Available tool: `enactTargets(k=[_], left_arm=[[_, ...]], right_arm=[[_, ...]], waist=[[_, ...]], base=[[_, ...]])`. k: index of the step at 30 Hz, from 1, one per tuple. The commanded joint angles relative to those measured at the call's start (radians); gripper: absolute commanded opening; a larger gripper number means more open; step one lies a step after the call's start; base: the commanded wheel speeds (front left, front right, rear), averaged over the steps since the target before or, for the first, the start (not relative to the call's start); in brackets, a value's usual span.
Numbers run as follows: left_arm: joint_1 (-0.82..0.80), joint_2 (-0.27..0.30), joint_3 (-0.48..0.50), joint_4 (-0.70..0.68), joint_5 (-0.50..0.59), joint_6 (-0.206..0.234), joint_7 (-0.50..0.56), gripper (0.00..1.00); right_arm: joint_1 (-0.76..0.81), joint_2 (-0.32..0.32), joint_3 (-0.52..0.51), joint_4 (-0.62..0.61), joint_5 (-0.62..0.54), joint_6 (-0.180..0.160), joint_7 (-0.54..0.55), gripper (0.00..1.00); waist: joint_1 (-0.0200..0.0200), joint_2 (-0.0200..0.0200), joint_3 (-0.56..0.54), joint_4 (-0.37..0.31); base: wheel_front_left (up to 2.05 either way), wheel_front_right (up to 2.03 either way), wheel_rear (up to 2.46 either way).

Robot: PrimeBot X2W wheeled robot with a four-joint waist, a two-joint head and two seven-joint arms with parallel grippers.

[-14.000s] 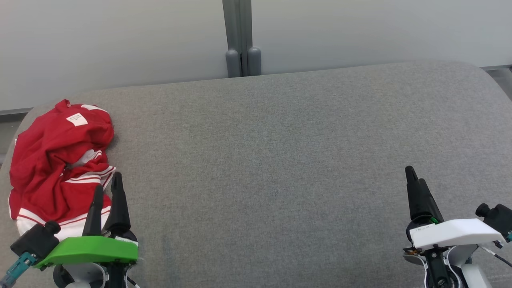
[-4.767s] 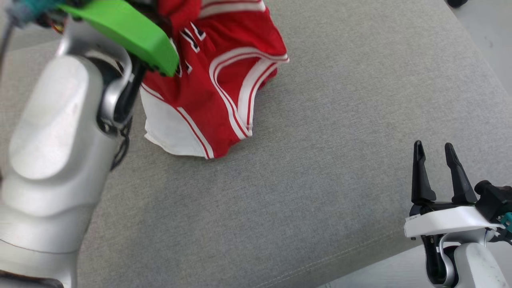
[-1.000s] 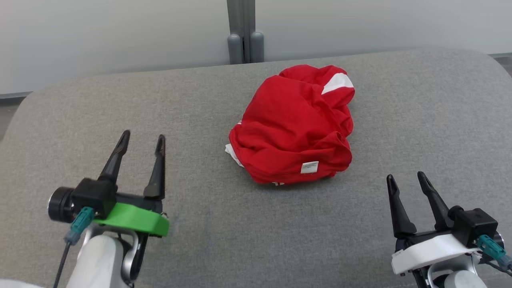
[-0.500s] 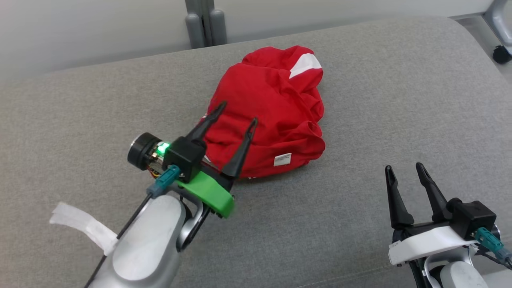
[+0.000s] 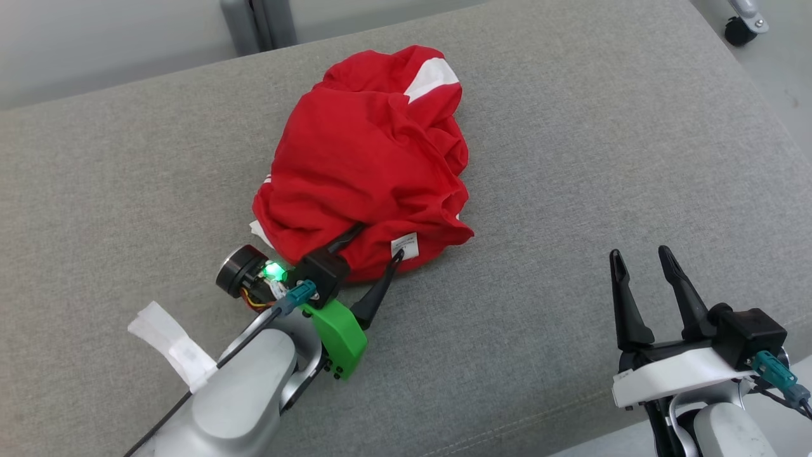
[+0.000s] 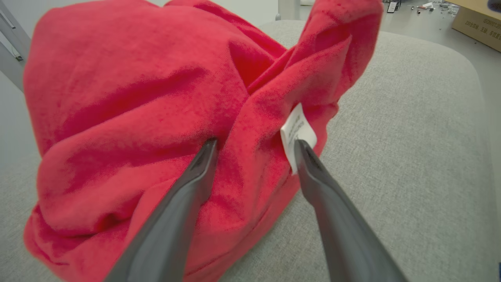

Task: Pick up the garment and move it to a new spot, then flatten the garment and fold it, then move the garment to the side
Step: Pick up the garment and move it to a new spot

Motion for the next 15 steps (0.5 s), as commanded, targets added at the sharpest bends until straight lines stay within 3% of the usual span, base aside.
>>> enactTargets(k=[1,4,5,6,7,12,15], left_arm=[[-0.029,-0.002,-0.005,0.028,0.011,0.002,-0.010,1.00],[-0.061,-0.025,-0.022,0.107,0.027,0.002,-0.022,1.00],[-0.071,-0.031,-0.026,0.127,0.028,0.002,-0.026,0.79],[-0.085,-0.039,-0.030,0.151,0.031,0.002,-0.030,0.07],[-0.103,-0.058,-0.039,0.185,0.025,0.002,-0.039,0.00],[-0.154,-0.086,-0.029,0.194,0.015,0.002,-0.055,0.00],[-0.190,-0.097,-0.003,0.132,0.009,0.002,-0.057,0.00]], right_arm=[[-0.013,0.004,0.000,0.003,0.006,0.000,-0.008,1.00],[-0.019,0.006,0.000,0.005,0.005,0.000,-0.009,1.00],[-0.020,0.007,0.001,0.006,0.004,0.000,-0.009,1.00],[-0.022,0.008,0.001,0.007,0.003,0.000,-0.010,1.00],[-0.023,0.009,0.000,0.009,0.002,0.000,-0.008,1.00],[-0.013,0.012,-0.010,0.010,-0.001,0.000,-0.009,1.00],[-0.004,0.013,-0.016,0.009,0.001,0.000,-0.009,1.00]], waist=[[0.0000,-0.0001,0.022,-0.021],[0.0000,-0.0001,0.030,-0.025],[0.0000,-0.0001,0.032,-0.026],[0.0000,-0.0001,0.033,-0.027],[0.0000,-0.0001,0.033,-0.025],[0.0000,-0.0001,0.024,-0.004],[0.0000,-0.0001,0.015,0.019]], base=[[0.00,0.00,0.00],[0.00,0.00,0.00],[0.00,0.00,0.00],[0.00,0.00,0.00],[0.00,0.00,0.00],[0.00,0.00,0.00],[0.00,0.00,0.00]])
